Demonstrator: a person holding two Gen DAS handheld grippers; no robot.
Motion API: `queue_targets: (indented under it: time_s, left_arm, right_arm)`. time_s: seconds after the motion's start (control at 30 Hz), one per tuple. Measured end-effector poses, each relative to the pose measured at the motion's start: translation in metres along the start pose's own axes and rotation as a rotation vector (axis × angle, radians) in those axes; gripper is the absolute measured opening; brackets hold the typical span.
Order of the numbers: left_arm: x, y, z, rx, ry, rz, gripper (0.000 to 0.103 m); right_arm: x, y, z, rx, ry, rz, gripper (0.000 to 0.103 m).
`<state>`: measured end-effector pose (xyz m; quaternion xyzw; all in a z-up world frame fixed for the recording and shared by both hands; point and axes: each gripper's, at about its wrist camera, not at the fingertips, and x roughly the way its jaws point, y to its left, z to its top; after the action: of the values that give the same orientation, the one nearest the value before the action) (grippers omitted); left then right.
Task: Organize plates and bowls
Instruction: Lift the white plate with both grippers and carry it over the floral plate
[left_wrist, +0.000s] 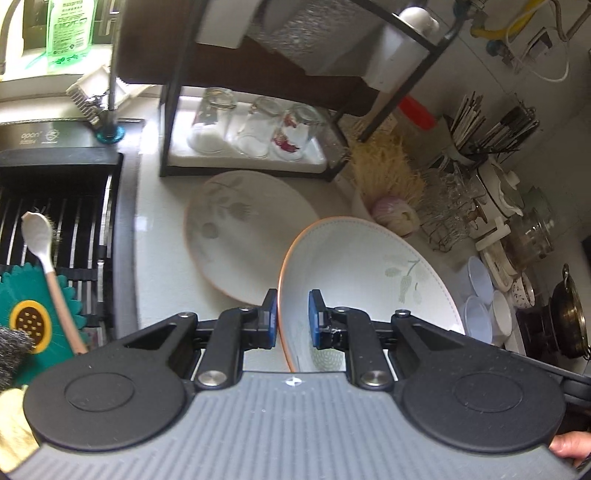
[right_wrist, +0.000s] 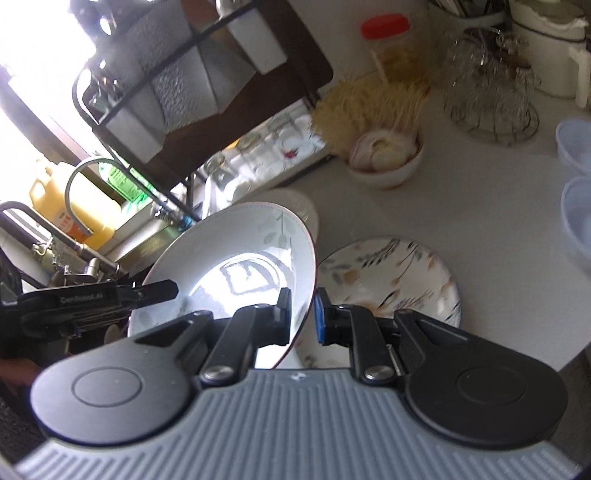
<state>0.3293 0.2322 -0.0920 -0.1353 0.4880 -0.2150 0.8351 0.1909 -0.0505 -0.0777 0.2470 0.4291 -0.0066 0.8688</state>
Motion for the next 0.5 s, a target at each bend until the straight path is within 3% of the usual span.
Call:
queue_targets:
  time_s: [0.27, 0.5]
  left_arm:
    - [0.033, -0.044, -0.018, -0.079, -0.009, 0.008, 0.019]
    - [0.06, -0.068, -0.038, -0.1, 0.019, 0.058, 0.019]
  right_arm:
    - [-0.004, -0.06, 0.023, -0.018, 0.055, 0.052, 0.016]
    - [0.008, -0.091, 0.028, -0.057, 0.108, 0.036, 0.016]
